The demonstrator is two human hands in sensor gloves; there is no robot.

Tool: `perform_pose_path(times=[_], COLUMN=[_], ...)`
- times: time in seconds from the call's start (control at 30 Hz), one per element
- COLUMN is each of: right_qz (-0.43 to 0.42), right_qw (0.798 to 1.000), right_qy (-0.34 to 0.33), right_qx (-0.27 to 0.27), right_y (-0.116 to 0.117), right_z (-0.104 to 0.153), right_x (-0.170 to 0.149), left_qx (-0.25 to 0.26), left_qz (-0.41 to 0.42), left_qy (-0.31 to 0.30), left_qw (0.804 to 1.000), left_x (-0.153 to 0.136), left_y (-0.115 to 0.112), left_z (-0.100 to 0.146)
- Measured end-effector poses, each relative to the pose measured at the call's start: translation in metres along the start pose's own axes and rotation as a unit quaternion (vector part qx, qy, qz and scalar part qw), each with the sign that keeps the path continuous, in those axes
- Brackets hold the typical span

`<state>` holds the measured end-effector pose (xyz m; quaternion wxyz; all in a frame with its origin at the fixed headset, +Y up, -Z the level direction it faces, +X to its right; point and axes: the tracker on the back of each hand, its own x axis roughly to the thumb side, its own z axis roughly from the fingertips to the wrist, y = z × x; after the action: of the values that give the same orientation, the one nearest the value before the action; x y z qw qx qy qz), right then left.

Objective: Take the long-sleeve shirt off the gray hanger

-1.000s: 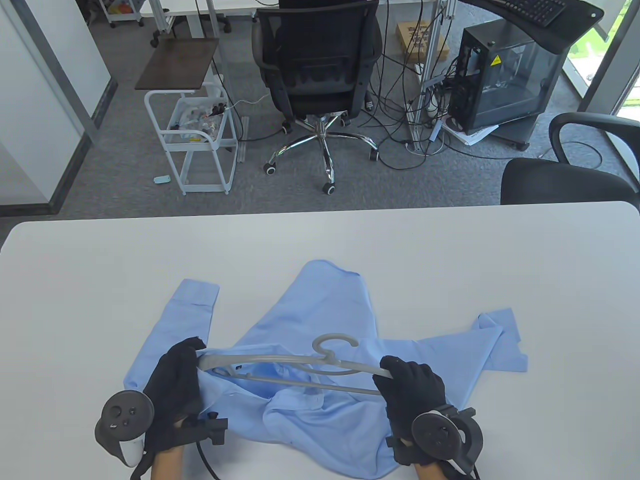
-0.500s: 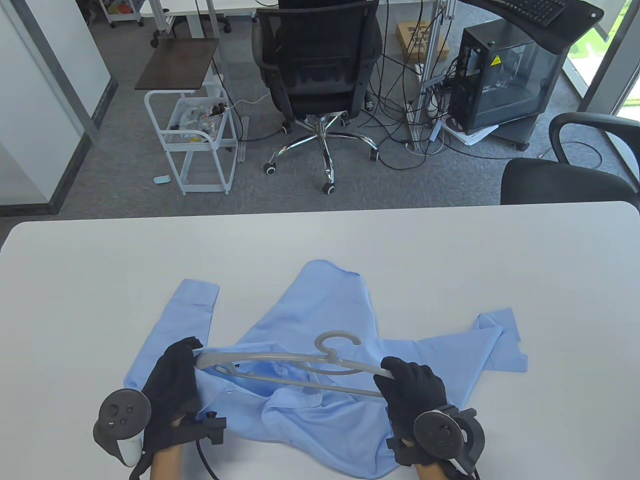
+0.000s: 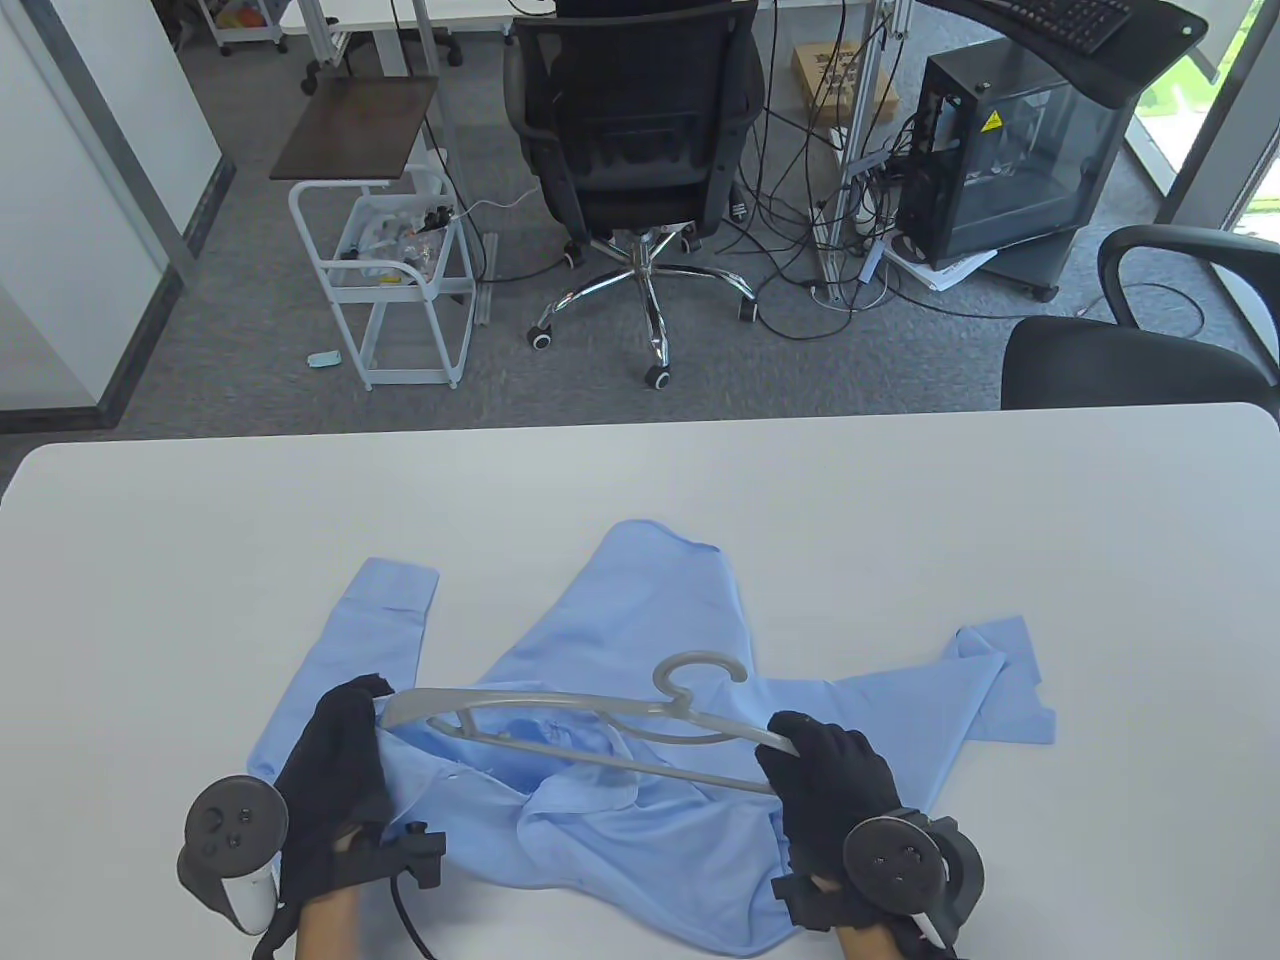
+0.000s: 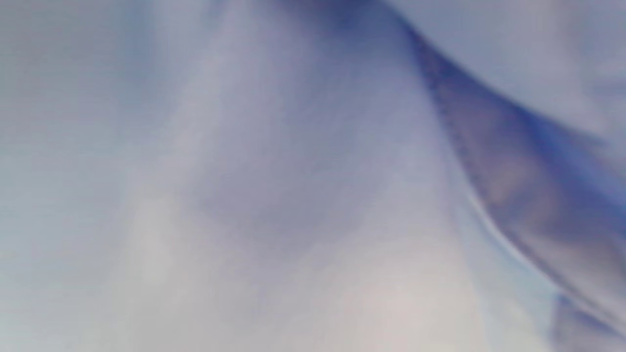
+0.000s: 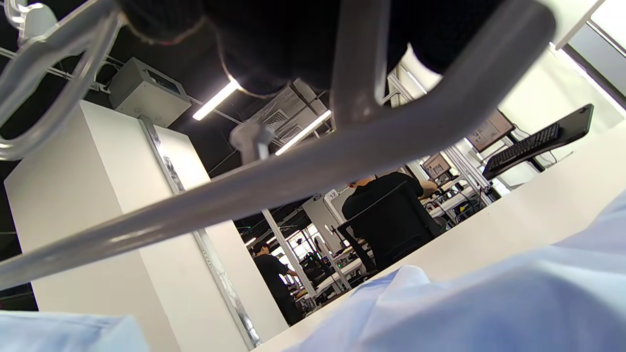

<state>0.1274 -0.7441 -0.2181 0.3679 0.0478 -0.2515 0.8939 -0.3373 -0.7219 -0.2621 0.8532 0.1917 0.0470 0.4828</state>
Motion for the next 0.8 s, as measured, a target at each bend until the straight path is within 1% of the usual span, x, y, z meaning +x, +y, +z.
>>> perform_pose_path(times=[0.17, 0.23, 0.33, 0.47, 0.63, 0.8], right_qz=[-0.024, -0.026, -0.03, -0.044, -0.048, -0.058], right_qw=[1.0, 1.0, 0.999, 0.999, 0.998, 0.998], right_qy=[0.012, 0.012, 0.013, 0.023, 0.026, 0.029], right_qx=[-0.004, -0.002, 0.0, -0.004, -0.005, -0.011], right_y=[-0.002, -0.002, -0.002, -0.003, -0.003, -0.004], right_z=[0.0, -0.001, -0.001, -0.001, -0.001, -0.001], right_x=[-0.004, -0.004, -0.004, -0.006, -0.007, -0.007], left_qx=[-0.006, -0.017, -0.023, -0.045, -0.068, -0.064], left_qz=[-0.011, -0.018, -0.07, -0.139, -0.141, -0.144], left_qy=[-0.001, 0.005, 0.014, 0.026, 0.04, 0.036], left_qw=[1.0, 1.0, 0.997, 0.989, 0.987, 0.987], left_x=[0.0, 0.0, 0.002, 0.003, 0.0, 0.001], left_y=[-0.002, -0.003, -0.006, -0.014, -0.018, -0.018], left_z=[0.0, 0.0, 0.0, 0.0, -0.001, -0.001])
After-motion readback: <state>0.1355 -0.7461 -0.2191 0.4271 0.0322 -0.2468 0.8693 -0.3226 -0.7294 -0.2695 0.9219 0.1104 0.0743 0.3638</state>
